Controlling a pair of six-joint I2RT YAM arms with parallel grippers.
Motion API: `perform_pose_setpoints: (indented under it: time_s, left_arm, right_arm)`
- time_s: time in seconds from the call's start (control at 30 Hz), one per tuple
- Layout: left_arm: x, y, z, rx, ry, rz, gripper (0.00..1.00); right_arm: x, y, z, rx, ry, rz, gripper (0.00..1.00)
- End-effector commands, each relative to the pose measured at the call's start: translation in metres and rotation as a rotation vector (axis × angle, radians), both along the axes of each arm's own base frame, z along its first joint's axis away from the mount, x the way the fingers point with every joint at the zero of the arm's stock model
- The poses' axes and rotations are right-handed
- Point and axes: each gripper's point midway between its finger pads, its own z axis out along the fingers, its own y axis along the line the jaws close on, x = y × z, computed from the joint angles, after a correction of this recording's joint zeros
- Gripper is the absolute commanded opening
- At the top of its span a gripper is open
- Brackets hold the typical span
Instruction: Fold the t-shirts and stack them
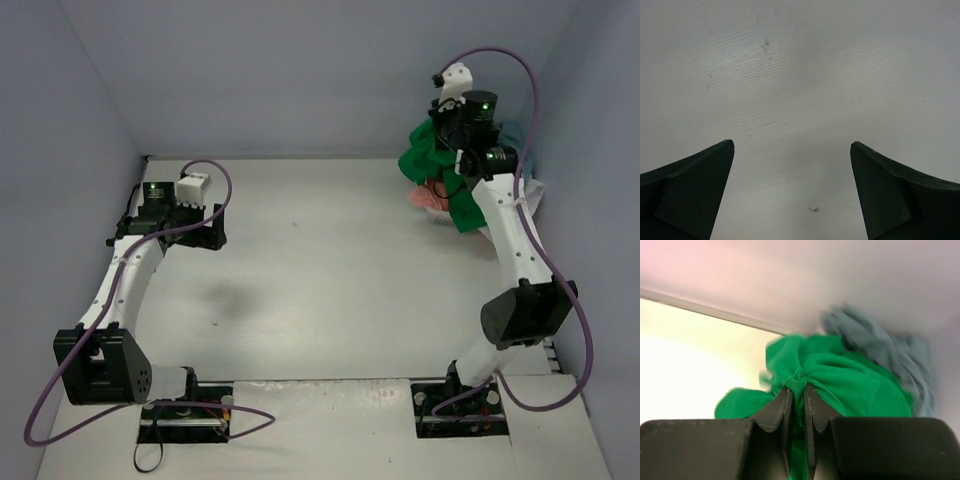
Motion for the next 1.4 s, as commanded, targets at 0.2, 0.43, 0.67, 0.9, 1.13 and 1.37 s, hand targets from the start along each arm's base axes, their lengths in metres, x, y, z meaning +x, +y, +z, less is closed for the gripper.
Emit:
perform_pose_setpoints:
  time_s: [0.2, 0.43, 0.67, 0.9, 1.13, 1.37]
  left_arm:
    - [0.011, 0.005, 0.016, 0.016, -0.077, 0.011, 0.95]
    - [0.011, 0.005, 0.018, 0.018, -0.086, 0.014, 0.95]
    - [0.012, 0.006, 0.017, 0.023, -0.083, 0.017, 0.95]
    - [0.010, 0.009, 0.018, 0.039, -0.095, 0.028, 0.95]
    - [0.010, 0.010, 0.017, 0.040, -0.094, 0.029, 0.95]
    - [0.012, 0.010, 0.017, 0.042, -0.094, 0.031, 0.95]
  right_arm:
    - [-0.074, 0.169, 0.083, -0.037, -0.169, 0.451, 0.00]
    - [-0.109, 0.177, 0.148, 0.043, -0.341, 0.537, 0.00]
    - [-0.119, 0.158, 0.202, 0.033, -0.491, 0.491, 0.00]
    - [-0.127, 0.143, 0.224, 0.041, -0.538, 0.451, 0.00]
    - [-0.141, 0.162, 0.185, 0.080, -0.419, 0.562, 0.00]
    - [-0.138, 0.216, 0.097, 0.041, -0.203, 0.710, 0.00]
